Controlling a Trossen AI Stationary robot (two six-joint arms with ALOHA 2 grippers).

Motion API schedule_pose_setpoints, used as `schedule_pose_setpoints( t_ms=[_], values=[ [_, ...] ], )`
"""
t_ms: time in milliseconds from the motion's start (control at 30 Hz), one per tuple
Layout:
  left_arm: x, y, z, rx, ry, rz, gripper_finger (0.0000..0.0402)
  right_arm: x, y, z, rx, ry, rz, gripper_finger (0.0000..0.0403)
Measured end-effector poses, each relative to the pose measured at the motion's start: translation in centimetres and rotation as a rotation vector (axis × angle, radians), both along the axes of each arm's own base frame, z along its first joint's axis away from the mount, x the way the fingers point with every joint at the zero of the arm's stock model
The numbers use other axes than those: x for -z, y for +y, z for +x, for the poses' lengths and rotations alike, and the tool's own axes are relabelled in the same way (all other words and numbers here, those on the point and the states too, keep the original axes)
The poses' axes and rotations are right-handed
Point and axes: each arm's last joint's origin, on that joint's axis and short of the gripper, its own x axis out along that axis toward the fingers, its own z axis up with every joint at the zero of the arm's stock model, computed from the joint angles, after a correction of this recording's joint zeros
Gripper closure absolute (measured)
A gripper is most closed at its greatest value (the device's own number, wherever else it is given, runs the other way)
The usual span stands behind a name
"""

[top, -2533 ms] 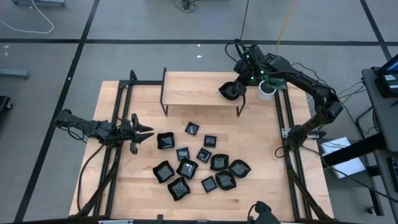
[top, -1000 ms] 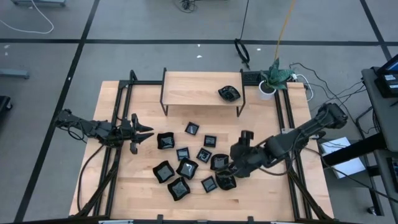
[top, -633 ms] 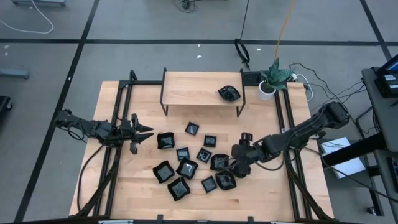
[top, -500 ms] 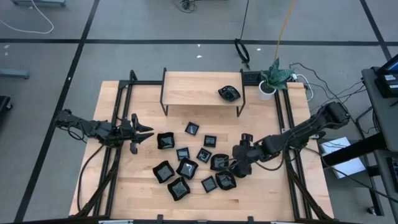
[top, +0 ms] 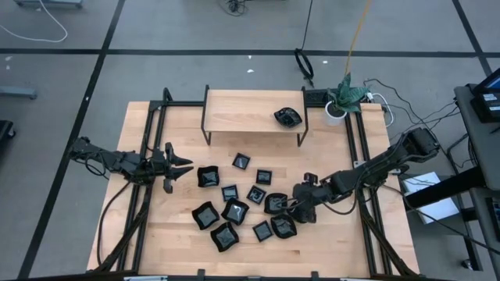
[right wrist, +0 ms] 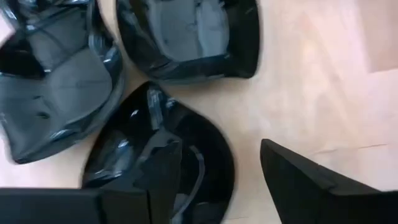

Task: Pick & Place Mini shaped plates
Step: Stack the top right leaf-shaped plate on top of the other leaf-shaped plates on the shelf

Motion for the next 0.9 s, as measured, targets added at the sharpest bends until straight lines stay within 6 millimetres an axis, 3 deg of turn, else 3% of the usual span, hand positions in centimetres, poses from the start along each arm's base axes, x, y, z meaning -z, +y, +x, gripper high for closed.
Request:
schedule_pose_setpoints(
  t_ms=[333, 900],
  values=[
    [0.0, 0.0, 0.0, 0.0, 0.0, 0.0, 0.0295, 0.32, -0.15, -0.34, -0.009, 0.026, -0.02, 0.0229],
    [0.0, 0.0, 0.0, 0.0, 0.0, 0.0, 0.0295, 0.47, -0.45, -0.64, -0.016, 0.047, -0.097, 0.0318]
  ],
)
